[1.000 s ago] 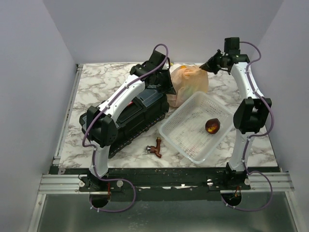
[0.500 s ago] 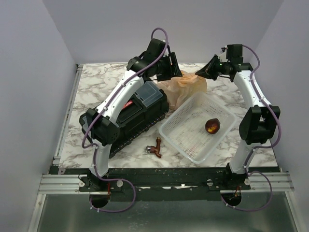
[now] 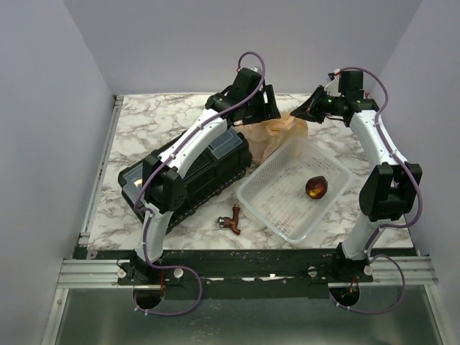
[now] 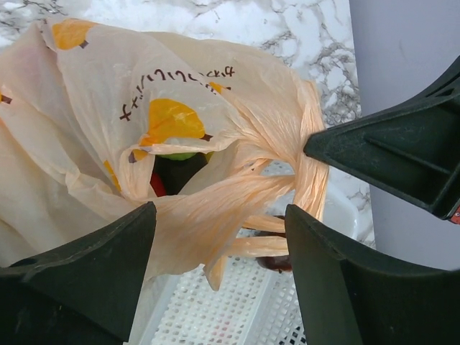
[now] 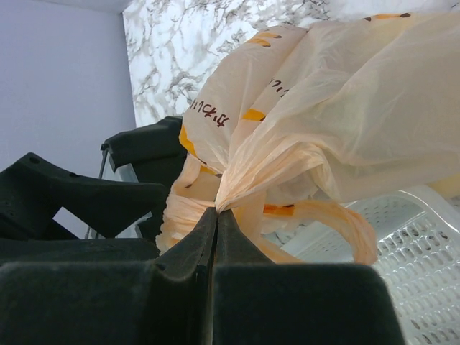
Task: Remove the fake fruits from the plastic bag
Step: Untie the plastic bag at the center of the board.
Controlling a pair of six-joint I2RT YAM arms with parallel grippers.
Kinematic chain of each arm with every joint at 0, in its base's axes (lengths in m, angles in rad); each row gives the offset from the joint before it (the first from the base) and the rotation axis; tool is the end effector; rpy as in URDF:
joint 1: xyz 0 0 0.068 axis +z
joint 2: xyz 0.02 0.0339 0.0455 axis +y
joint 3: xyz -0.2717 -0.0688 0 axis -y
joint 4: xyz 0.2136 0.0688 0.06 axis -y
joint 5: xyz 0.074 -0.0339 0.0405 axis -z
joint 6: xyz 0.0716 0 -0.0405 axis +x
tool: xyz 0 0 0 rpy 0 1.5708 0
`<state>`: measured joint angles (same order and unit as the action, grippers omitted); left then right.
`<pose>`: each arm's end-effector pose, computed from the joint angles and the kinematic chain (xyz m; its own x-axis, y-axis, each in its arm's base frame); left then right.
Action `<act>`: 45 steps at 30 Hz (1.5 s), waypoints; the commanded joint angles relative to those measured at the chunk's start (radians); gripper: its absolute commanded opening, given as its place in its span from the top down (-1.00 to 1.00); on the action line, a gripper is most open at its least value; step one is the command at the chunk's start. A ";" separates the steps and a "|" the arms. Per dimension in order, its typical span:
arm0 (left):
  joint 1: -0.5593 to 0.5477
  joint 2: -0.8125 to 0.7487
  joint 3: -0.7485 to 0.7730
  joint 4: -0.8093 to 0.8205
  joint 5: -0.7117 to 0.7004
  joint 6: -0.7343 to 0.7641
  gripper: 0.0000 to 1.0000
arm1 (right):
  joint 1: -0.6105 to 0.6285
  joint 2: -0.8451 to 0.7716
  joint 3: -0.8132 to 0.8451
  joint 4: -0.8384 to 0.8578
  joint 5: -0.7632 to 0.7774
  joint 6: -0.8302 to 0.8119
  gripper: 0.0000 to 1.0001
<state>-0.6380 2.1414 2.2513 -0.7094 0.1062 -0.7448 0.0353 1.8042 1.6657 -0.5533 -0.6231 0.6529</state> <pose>0.3910 -0.2993 0.3433 -0.7823 -0.2590 -0.5665 0.1799 0.7767 -0.6036 0.4027 0.0560 0.3235 -0.7967 0.4655 -0.3856 0.0078 0.6457 0.7635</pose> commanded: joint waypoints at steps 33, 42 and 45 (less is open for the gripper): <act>-0.025 0.030 0.004 -0.174 0.021 0.016 0.67 | -0.003 -0.021 0.024 0.018 -0.017 -0.008 0.99; 0.001 -0.074 -0.109 -0.173 0.009 -0.006 1.00 | -0.003 0.007 0.081 -0.054 0.098 0.011 0.99; 0.008 -0.111 -0.155 -0.162 0.014 -0.019 1.00 | -0.003 0.037 0.128 -0.106 0.147 0.020 0.99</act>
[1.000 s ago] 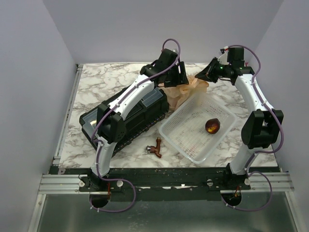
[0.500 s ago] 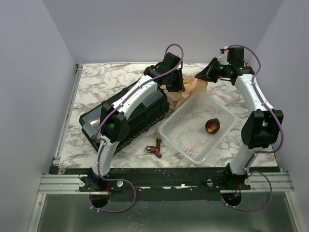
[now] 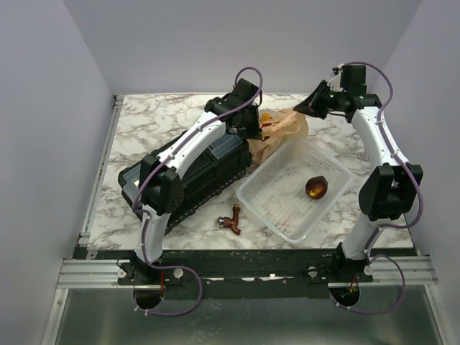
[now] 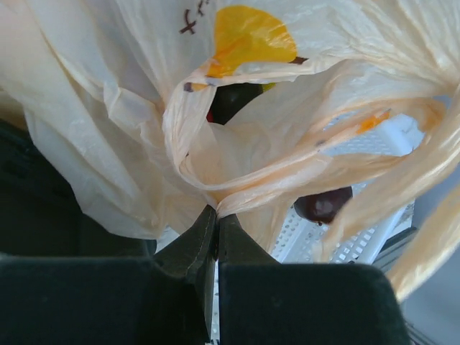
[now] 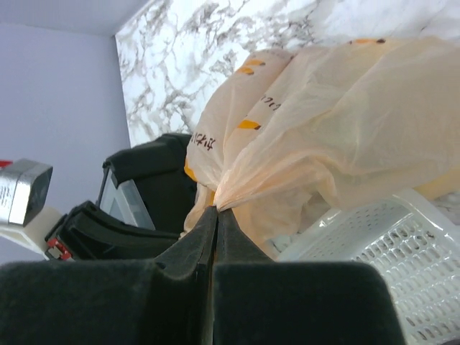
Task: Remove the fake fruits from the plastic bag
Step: Untie the plastic bag at the center of the board.
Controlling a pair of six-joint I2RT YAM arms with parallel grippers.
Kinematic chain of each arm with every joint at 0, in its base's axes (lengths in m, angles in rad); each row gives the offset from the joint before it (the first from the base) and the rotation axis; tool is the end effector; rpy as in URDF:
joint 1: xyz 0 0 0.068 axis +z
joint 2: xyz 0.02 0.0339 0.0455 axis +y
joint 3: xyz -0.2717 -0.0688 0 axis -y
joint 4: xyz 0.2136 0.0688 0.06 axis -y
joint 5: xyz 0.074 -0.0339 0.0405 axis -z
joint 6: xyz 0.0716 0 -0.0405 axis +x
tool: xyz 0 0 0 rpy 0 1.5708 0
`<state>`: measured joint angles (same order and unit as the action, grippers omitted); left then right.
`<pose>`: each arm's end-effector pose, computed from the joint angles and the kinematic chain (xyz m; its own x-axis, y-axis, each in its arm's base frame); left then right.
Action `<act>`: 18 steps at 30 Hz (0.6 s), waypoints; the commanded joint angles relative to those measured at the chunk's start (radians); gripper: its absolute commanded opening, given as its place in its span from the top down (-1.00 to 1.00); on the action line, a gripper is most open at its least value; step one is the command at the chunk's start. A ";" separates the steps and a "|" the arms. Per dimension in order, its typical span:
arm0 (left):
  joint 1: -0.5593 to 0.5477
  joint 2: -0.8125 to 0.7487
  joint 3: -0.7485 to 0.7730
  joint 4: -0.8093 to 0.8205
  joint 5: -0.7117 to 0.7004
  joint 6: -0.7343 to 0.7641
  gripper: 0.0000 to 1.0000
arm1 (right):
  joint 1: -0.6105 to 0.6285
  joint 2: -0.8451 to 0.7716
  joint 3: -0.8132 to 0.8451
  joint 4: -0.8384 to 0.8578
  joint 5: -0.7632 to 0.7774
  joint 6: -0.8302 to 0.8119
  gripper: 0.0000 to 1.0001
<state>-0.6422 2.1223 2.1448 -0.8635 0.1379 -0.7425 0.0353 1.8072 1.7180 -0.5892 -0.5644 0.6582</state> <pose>0.3714 -0.2901 0.3017 -0.8905 -0.1703 -0.4220 0.0876 0.8458 -0.5263 0.4048 0.0526 0.3340 -0.7690 0.4900 -0.4106 0.0308 0.6699 0.7418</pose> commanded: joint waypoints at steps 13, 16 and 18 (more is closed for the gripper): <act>0.030 -0.143 -0.094 0.001 0.016 -0.027 1.00 | -0.004 0.142 0.339 -0.281 0.150 -0.115 0.18; 0.032 -0.145 -0.097 0.007 0.032 -0.036 1.00 | -0.003 0.087 0.327 -0.280 0.145 -0.136 -0.18; 0.032 -0.147 -0.103 0.010 0.042 -0.044 1.00 | -0.003 0.044 0.298 -0.281 0.136 -0.150 -0.43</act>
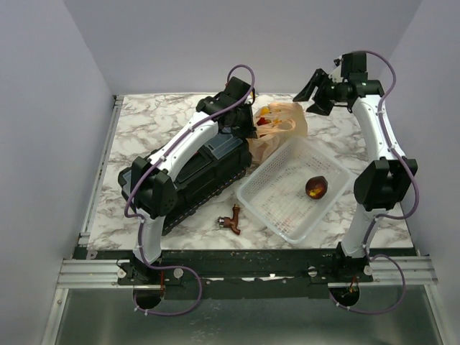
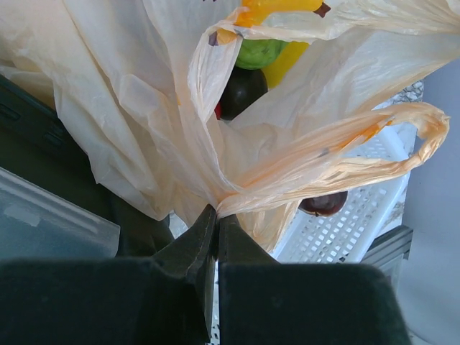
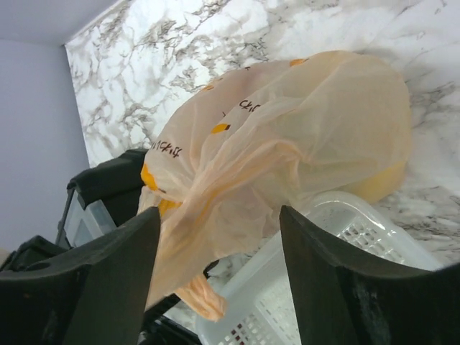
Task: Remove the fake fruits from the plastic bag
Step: Untie the plastic bag at the center of the board.
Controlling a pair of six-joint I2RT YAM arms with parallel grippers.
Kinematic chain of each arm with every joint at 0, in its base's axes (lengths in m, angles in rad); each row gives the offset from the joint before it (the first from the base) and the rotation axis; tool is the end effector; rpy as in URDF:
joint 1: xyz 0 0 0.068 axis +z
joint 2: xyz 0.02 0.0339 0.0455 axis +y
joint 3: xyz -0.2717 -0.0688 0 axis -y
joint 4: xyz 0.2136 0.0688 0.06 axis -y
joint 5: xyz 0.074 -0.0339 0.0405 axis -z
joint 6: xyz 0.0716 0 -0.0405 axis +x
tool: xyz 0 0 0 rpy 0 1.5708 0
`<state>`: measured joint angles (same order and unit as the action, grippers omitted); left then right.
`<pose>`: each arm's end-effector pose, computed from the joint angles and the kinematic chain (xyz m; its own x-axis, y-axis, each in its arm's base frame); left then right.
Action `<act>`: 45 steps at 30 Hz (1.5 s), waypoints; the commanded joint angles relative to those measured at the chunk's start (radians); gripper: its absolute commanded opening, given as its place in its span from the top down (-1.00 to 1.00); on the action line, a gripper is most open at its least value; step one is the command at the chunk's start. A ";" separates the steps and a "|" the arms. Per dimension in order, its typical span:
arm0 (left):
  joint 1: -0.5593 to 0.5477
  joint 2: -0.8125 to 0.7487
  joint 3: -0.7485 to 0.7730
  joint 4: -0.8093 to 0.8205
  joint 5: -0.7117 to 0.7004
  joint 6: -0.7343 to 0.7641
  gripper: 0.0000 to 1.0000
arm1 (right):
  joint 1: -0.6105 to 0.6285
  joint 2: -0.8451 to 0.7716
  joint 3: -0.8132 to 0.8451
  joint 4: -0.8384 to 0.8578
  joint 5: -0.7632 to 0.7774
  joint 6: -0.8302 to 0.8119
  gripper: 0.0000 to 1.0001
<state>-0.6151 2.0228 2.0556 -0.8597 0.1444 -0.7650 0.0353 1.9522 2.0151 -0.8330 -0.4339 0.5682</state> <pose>0.3602 -0.2671 0.3183 -0.8841 -0.2145 -0.4152 0.0532 0.8365 -0.5453 0.4290 0.0453 0.3422 -0.7660 0.4615 -0.4475 0.0932 0.7685 0.6330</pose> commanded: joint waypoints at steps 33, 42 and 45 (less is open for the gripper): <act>0.006 -0.065 -0.044 -0.012 0.095 -0.059 1.00 | 0.369 -0.125 -0.023 0.141 0.845 -0.296 0.34; 0.006 -0.116 -0.084 0.046 0.112 -0.019 1.00 | 0.040 -0.114 -0.098 0.186 0.281 -0.037 0.99; 0.005 -0.138 -0.094 0.074 0.117 -0.004 1.00 | 0.005 -0.140 -0.180 0.232 0.152 0.012 0.99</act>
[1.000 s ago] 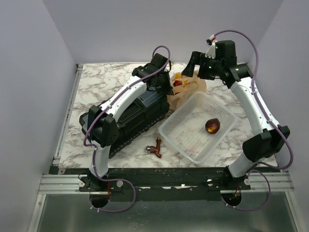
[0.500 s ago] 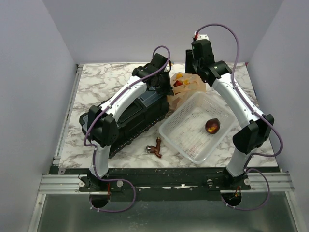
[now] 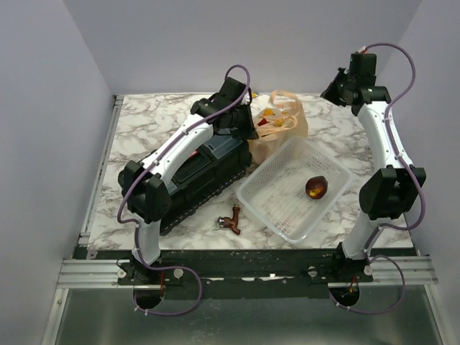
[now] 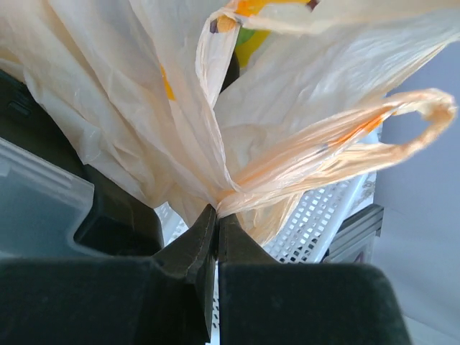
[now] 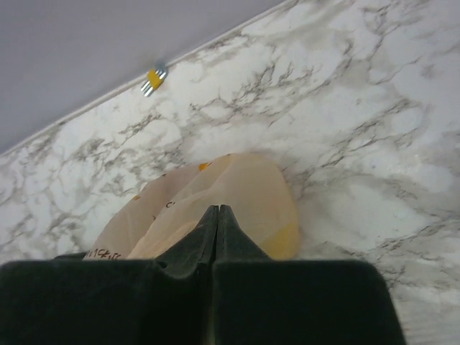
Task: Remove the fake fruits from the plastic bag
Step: Untie the plastic bag at the center of the board.
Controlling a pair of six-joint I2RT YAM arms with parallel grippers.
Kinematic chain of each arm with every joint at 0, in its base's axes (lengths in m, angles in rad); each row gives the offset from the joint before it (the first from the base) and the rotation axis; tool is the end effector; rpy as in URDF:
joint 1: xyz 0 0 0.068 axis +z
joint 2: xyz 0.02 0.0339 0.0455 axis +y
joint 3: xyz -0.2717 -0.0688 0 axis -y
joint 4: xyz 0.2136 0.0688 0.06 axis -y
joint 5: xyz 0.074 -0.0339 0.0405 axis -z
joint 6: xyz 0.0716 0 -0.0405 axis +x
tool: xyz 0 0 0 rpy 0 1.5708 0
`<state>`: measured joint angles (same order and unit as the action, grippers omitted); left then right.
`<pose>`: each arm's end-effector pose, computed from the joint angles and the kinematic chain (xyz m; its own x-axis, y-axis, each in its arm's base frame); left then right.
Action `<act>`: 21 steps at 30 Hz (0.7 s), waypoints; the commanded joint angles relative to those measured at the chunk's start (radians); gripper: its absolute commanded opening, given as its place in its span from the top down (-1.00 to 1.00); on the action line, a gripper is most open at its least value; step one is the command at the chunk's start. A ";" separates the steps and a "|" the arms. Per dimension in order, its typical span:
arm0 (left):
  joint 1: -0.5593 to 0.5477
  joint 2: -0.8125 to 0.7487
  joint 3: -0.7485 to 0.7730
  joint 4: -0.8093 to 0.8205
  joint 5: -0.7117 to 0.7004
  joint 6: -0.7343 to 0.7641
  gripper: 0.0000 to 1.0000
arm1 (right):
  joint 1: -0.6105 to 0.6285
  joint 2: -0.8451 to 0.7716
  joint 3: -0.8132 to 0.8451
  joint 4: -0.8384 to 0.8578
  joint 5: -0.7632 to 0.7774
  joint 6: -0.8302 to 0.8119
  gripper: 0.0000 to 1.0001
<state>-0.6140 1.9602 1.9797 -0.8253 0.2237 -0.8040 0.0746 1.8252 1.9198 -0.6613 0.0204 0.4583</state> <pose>0.3465 -0.2637 0.3253 -0.9041 -0.2218 -0.3653 0.0523 0.7909 -0.6098 0.4171 0.0297 0.3782 -0.5055 0.4058 -0.7615 0.1854 0.9130 0.3634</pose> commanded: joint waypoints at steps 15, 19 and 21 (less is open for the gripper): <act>0.003 -0.149 -0.162 0.226 0.101 -0.017 1.00 | -0.099 -0.304 -0.423 0.090 -0.641 0.145 -0.56; 0.002 -0.144 -0.167 0.229 0.112 -0.027 1.00 | 0.002 -0.407 -0.542 0.221 -0.695 0.174 -0.72; 0.002 -0.147 -0.178 0.232 0.113 -0.033 1.00 | 0.029 -0.415 -0.542 0.242 -0.686 0.164 -0.72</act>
<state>-0.6140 1.8309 1.8076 -0.6266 0.2886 -0.8162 0.0429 1.4330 1.4139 -0.5262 -0.5903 0.6220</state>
